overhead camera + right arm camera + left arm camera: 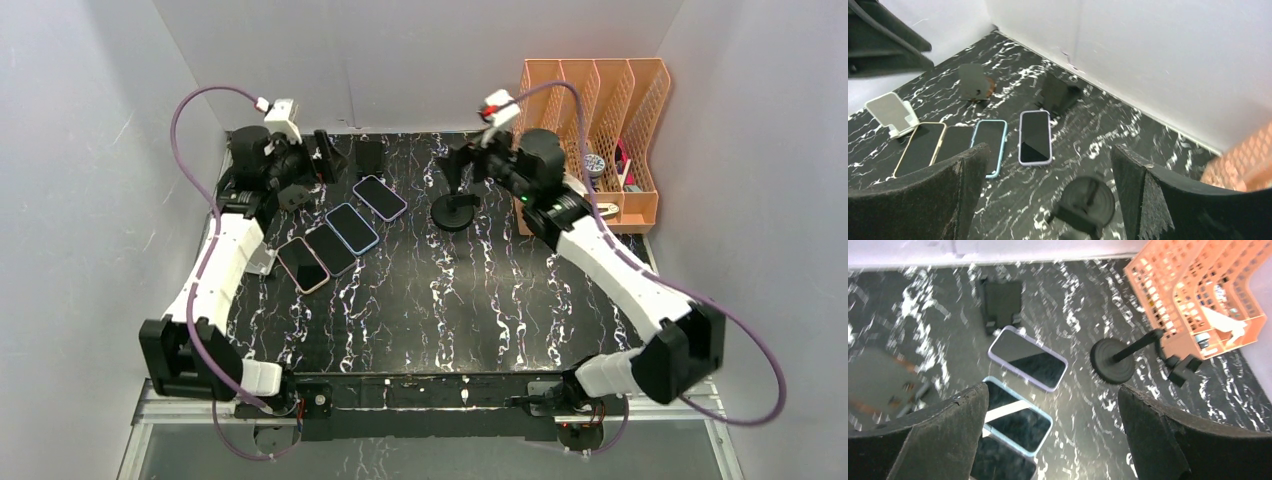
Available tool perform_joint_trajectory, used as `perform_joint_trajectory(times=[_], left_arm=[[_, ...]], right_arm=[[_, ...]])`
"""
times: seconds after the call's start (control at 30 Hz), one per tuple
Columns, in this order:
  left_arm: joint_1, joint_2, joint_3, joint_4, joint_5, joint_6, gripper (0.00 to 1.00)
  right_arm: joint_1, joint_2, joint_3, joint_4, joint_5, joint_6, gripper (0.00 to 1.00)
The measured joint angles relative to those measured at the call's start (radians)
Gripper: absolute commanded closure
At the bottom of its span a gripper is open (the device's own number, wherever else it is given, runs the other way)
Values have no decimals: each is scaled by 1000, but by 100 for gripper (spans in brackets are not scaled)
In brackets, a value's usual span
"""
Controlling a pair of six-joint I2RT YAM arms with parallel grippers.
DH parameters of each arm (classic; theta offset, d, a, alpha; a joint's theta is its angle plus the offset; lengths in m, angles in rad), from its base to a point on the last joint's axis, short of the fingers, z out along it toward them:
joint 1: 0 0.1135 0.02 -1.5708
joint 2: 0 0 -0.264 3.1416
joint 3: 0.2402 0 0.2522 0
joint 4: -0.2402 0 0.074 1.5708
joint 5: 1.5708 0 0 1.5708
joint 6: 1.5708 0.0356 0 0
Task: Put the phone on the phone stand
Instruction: Move the phone stand to the center of the board, then adjust the phone at the center of the board.
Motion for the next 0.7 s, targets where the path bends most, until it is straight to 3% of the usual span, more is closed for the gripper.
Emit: perform_joint_trajectory(times=[0.1,0.33,0.53,0.7], left_arm=[[15,-87,-77,-63,-68,4,2],[234,-239,-256,-84,-113,-86,2],[299,-228,-446,-52,-154,-187,2],[308,-205,-472,-36,-156,-203,2]], right_arm=[[105,113,131,-26,35,-66,2],[373,323,232,-35,135,-137,4],[421,452,247,-95,188,-57,4],[446,603,339,-192,210,51,1]])
